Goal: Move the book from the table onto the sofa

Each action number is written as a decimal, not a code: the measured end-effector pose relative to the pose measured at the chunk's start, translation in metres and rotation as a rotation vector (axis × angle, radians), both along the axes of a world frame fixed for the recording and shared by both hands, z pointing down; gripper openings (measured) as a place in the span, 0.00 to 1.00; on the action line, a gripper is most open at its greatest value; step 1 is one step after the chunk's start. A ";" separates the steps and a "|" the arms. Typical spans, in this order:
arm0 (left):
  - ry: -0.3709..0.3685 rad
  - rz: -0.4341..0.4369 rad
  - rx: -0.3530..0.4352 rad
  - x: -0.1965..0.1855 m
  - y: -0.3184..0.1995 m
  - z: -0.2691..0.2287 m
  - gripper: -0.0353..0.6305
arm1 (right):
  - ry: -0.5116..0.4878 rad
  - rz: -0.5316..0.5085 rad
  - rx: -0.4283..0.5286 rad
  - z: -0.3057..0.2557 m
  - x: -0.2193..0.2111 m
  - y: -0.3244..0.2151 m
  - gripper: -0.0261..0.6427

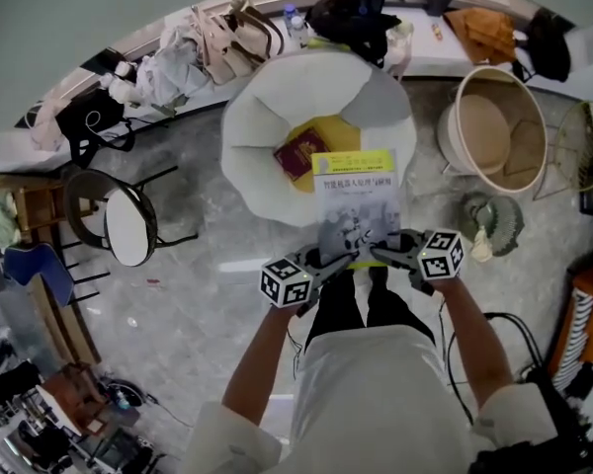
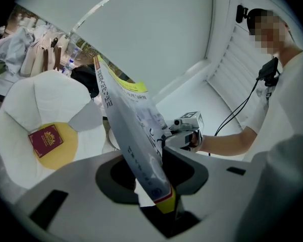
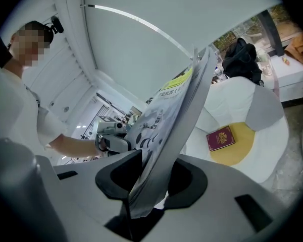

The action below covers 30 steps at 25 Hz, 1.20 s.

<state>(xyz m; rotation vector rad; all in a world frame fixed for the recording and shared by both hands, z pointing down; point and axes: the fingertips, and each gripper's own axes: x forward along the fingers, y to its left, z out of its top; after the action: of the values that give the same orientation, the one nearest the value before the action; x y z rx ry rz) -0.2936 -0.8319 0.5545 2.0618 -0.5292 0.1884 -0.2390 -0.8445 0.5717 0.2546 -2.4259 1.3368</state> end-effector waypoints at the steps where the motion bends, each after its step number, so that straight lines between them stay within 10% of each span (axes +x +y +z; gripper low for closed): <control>1: 0.001 0.005 -0.003 -0.002 -0.004 0.006 0.26 | 0.004 0.006 -0.003 0.005 -0.002 -0.004 0.25; 30: -0.039 -0.134 -0.186 0.011 -0.126 0.247 0.26 | 0.076 -0.110 -0.124 0.244 0.008 -0.130 0.25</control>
<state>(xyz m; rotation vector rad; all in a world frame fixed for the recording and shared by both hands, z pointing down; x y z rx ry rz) -0.2831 -0.9579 0.8019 1.8388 -0.6471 0.1916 -0.2311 -0.9745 0.8158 0.1351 -2.2505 1.3962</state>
